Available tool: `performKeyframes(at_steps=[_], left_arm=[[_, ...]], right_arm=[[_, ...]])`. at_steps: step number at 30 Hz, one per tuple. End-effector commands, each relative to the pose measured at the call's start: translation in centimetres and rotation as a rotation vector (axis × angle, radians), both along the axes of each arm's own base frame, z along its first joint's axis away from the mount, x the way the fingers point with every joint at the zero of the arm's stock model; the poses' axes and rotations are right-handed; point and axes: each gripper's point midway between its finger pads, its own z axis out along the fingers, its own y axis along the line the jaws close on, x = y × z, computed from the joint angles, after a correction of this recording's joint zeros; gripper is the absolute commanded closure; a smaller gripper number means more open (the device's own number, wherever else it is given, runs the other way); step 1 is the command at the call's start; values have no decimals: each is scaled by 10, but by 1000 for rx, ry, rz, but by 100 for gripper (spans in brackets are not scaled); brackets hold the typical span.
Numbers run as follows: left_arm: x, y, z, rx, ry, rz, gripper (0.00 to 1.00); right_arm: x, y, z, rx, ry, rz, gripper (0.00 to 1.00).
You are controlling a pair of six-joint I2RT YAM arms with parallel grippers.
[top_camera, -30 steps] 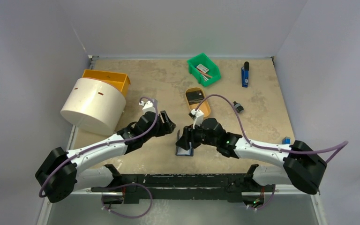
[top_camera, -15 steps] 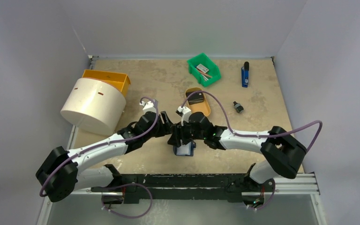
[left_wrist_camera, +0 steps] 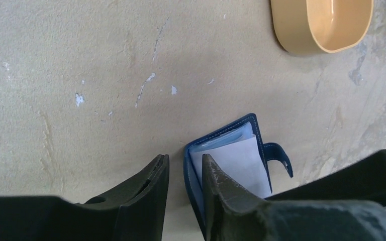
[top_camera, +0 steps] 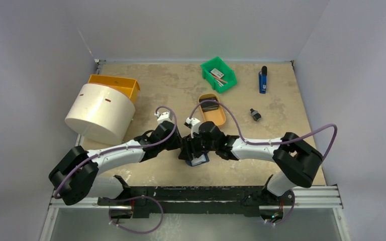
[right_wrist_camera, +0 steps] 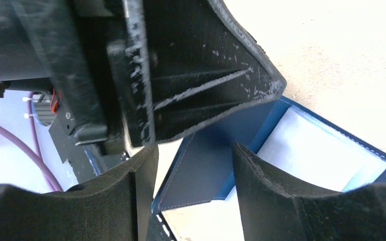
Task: Put the credit cards into the card holder
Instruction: Open the card holder at the center of the board.
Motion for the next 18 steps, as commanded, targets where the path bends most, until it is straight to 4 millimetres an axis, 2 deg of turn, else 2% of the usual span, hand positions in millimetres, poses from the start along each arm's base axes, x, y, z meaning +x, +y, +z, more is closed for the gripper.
performKeyframes(at_steps=[1,5,7,10,12,14,16,18], left_arm=[[3,4,-2,-1,-17,13,75],[5,6,-4,-2,-38,16,91],[6,6,-7,6,-45,10,100],[7,7,-12,11,-58,7,100],[9,3,-11,-6,-80,-7,100],[12,1,-12,-15,-89,-3,100],[13,0,-13,-16,-91,-2,100],[13,-2,-14,-14,-88,-6,100]], right_arm=[[2,4,46,92,-86,8,42],[-4,-17,52,81,-74,-54,41],[0,-32,52,74,-56,-158,42],[10,-59,37,-15,-1,-311,46],[14,-76,21,-100,51,-385,53],[12,-85,10,-137,76,-406,57],[10,-91,4,-153,89,-416,57],[7,-97,-2,-176,110,-427,53]])
